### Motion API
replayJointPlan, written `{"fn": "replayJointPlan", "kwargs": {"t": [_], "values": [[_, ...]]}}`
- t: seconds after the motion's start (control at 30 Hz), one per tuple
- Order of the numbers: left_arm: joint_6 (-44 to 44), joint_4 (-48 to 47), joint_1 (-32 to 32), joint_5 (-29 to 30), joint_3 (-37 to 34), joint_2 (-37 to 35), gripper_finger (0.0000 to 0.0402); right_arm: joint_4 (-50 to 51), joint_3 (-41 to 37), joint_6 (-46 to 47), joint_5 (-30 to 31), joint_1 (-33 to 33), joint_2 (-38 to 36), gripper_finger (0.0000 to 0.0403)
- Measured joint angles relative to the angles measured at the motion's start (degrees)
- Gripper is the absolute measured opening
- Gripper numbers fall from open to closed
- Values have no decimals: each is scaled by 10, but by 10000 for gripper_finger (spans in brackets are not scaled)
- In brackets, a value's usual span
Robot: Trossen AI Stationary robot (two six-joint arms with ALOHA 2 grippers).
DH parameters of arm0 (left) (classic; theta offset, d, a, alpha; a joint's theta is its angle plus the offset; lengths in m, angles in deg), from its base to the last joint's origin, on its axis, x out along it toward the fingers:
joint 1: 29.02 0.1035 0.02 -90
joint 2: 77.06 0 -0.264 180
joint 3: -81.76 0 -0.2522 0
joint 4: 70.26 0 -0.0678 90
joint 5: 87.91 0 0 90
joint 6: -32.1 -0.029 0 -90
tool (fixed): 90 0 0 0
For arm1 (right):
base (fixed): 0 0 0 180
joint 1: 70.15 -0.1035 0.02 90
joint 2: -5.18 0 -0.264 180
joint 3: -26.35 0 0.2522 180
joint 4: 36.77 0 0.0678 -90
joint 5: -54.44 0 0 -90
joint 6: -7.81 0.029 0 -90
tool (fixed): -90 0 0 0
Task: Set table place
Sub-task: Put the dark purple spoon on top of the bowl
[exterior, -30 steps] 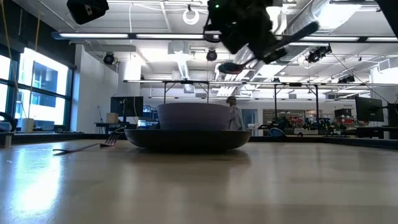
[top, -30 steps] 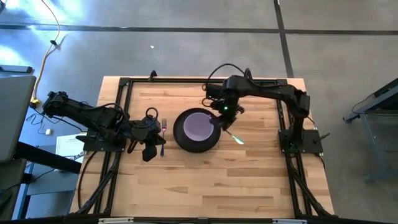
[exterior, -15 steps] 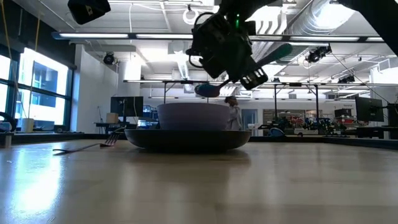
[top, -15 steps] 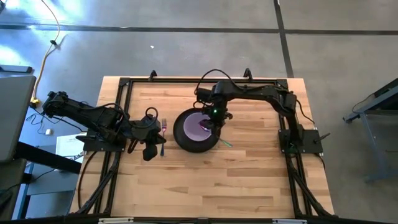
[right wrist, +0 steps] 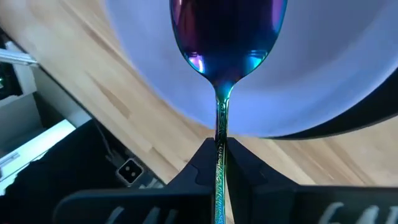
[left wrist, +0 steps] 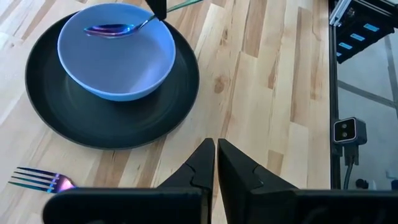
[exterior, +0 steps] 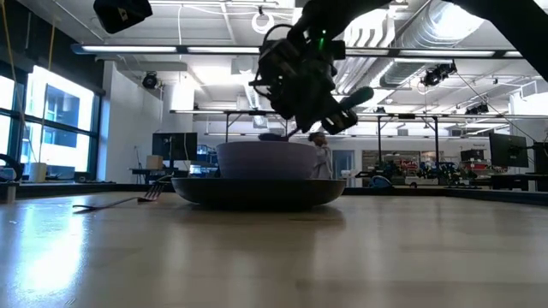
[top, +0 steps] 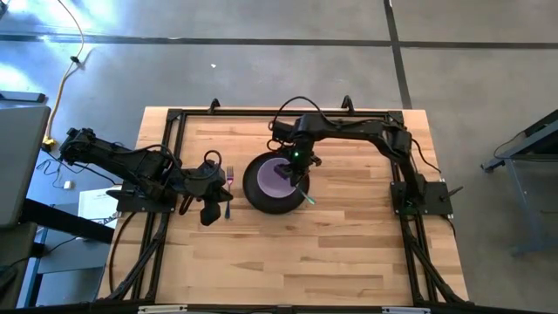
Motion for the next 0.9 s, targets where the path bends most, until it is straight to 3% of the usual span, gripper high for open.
{"fn": "replayJointPlan", "kwargs": {"t": [0.9], "values": [[-13, 0, 0, 0, 0, 0, 8, -2, 0, -8, 1, 4, 10, 12]]}}
